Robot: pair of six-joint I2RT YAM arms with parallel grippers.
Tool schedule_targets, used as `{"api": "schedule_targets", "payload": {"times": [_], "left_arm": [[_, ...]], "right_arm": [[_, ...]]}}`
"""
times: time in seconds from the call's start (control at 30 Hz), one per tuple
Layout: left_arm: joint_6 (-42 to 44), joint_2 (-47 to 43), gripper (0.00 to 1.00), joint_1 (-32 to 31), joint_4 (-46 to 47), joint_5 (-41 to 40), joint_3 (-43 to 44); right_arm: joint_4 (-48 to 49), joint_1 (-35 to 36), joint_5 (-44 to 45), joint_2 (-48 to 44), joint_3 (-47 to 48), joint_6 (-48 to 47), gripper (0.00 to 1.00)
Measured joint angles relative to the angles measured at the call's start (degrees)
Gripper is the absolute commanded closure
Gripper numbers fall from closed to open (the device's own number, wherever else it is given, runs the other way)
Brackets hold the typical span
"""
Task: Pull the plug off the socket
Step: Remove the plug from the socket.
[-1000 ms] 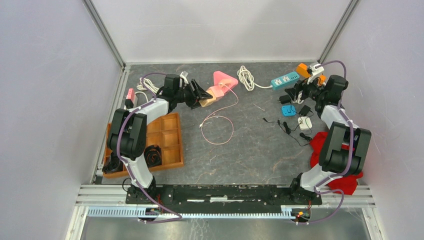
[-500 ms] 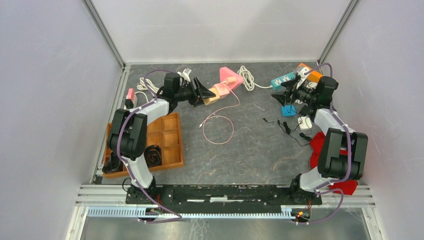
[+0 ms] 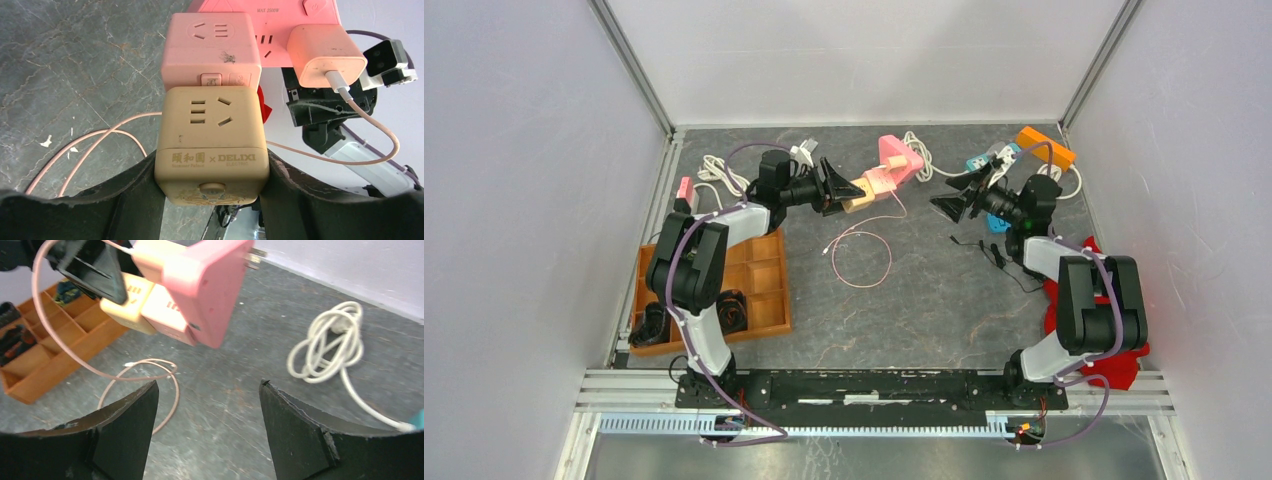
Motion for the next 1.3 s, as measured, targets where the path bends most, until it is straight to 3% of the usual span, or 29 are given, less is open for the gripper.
{"api": "schedule_targets", "payload": {"times": [0.23,0.63,0.77,0.97,1.07,1.3], "left_arm": [[-3.8,1.1,0.98,-0.5,4.5,1.4,-1.0],[-12.2,3.8,0.98,-3.5,15.8,4.0,-2.7],[-20.8,6.7,0.98,-4.3,27.3,4.9,-4.4],[-40.5,15.6,0.98,-4.6,49.0,5.2,-5.4],[-46.9,18.5,0.98,-4.9,52.0,5.0,-5.6],[-52.0,19.6,0.98,-6.5,54.8,4.7,-5.9]], "right_arm": [[11.5,4.1,3.7,0.0,-4.3,5.2,0.21],[19.9,6.8,8.7,-0.1,-8.2,7.7,0.19],[21.6,8.3,9.9,-0.1,-9.1,7.8,0.18],[23.5,8.7,12.4,-0.2,-10.3,7.7,0.19],[24.2,9.0,13.4,-0.3,-10.9,7.7,0.19],[23.5,9.4,17.6,-1.4,-11.0,6.8,0.19]]}}
